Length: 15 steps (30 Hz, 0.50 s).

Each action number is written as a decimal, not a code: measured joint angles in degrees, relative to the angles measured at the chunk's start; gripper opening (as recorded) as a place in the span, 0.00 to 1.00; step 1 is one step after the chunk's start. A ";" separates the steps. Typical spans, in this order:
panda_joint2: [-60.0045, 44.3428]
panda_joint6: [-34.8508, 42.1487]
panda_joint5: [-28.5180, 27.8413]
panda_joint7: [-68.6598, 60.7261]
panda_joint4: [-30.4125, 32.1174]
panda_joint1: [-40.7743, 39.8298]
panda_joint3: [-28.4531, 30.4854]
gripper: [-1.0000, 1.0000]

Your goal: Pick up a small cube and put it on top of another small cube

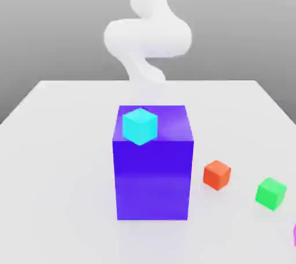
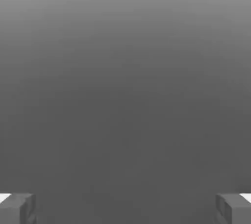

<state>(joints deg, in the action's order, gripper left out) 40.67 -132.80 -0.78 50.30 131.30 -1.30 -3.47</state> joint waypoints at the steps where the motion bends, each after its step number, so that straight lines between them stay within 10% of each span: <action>1: -2.21 -0.44 -0.43 2.00 -0.21 -0.53 -1.51 0.50; 15: -31.20 -6.07 -11.96 32.23 -2.92 -3.93 -19.56 0.50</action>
<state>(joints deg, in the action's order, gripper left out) 9.46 -138.87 -12.74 82.53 128.38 -5.23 -23.03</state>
